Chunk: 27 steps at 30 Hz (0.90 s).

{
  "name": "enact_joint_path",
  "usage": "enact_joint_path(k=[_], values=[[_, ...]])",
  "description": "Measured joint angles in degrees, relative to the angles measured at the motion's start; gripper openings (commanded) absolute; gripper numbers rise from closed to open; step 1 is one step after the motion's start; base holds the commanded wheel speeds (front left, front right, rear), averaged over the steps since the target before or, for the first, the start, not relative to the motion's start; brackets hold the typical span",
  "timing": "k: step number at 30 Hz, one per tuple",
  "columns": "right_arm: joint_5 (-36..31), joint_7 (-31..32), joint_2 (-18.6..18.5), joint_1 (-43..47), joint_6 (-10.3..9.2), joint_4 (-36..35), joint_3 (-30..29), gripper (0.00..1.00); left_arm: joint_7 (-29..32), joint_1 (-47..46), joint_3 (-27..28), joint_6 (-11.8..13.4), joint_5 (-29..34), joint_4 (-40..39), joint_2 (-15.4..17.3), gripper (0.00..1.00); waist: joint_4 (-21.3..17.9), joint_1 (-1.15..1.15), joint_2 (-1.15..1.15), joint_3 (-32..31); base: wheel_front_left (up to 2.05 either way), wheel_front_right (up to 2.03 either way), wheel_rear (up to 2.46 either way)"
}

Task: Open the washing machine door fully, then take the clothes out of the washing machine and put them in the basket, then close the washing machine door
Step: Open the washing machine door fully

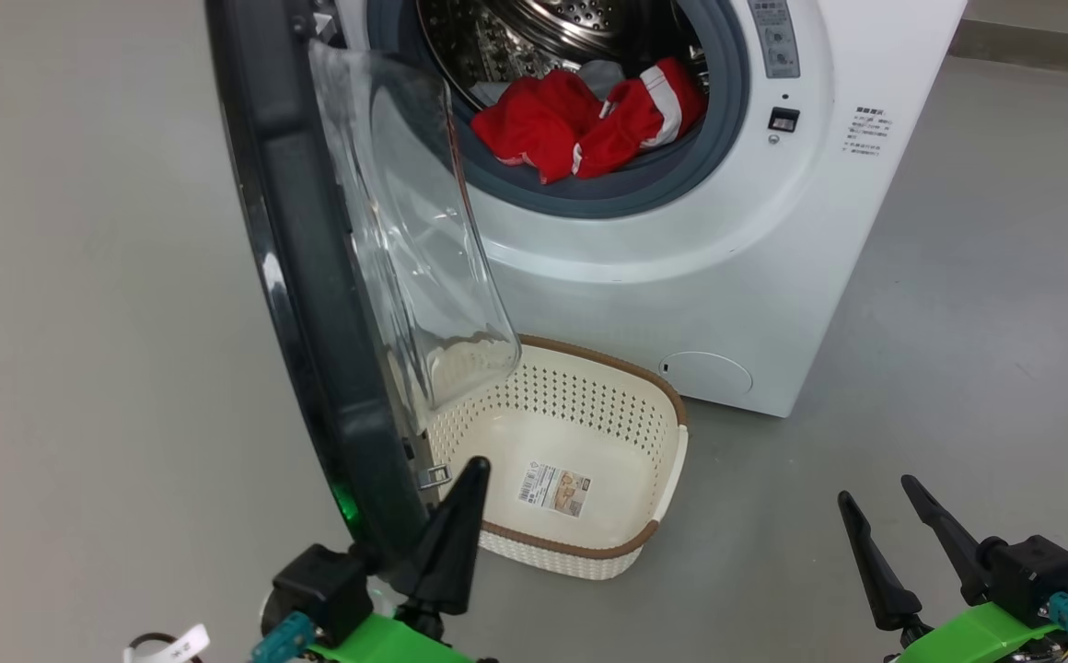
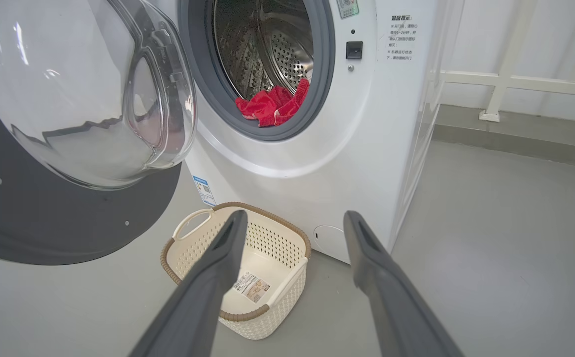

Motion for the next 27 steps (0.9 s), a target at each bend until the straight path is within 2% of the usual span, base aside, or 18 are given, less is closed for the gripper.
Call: enact_joint_path(k=[13,27], values=[[0.0,0.0,0.0,0.0,0.0,0.0,0.0,1.0,0.0,-0.8,5.7,0.1,-0.1,5.7,-0.3,0.0,-0.4,0.0,0.0,0.1,0.0,0.0,0.0],[-0.3,0.0,0.0,0.0,0.0,-1.1,-0.1,1.0,0.0,1.1,11.7,0.0,1.1,5.2,-0.8,0.0,0.4,0.0,0.0,-0.2,0.0,0.0,0.0]])
